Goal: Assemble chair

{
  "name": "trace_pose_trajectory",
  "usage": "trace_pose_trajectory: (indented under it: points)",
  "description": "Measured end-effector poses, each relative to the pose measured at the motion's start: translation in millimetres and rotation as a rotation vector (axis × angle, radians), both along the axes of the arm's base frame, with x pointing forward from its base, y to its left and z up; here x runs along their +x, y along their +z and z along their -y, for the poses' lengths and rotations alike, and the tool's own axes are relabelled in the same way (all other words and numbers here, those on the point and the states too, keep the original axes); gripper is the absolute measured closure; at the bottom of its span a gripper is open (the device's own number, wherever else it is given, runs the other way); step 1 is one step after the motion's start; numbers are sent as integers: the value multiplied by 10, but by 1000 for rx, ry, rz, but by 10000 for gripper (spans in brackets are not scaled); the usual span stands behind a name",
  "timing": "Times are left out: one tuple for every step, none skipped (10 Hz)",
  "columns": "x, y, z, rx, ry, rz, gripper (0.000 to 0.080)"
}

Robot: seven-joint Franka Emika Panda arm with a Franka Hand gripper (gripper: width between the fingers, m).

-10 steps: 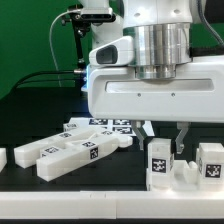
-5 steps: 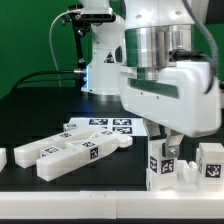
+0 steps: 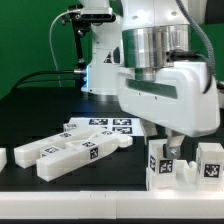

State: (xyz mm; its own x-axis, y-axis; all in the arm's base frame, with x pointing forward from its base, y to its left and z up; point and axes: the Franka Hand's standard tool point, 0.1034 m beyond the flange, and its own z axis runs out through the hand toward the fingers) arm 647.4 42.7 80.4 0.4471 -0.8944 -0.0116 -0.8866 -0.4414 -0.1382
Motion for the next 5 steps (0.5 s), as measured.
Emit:
trace_pose_trajectory:
  points:
    - [-9, -4, 11, -19, 162, 5, 273]
    - [-17, 5, 7, -41, 338, 0, 189]
    - [-32, 10, -5, -55, 490, -15, 189]
    - [-18, 14, 1, -62, 540, -6, 156]
    - [-19, 13, 4, -67, 585, -3, 151]
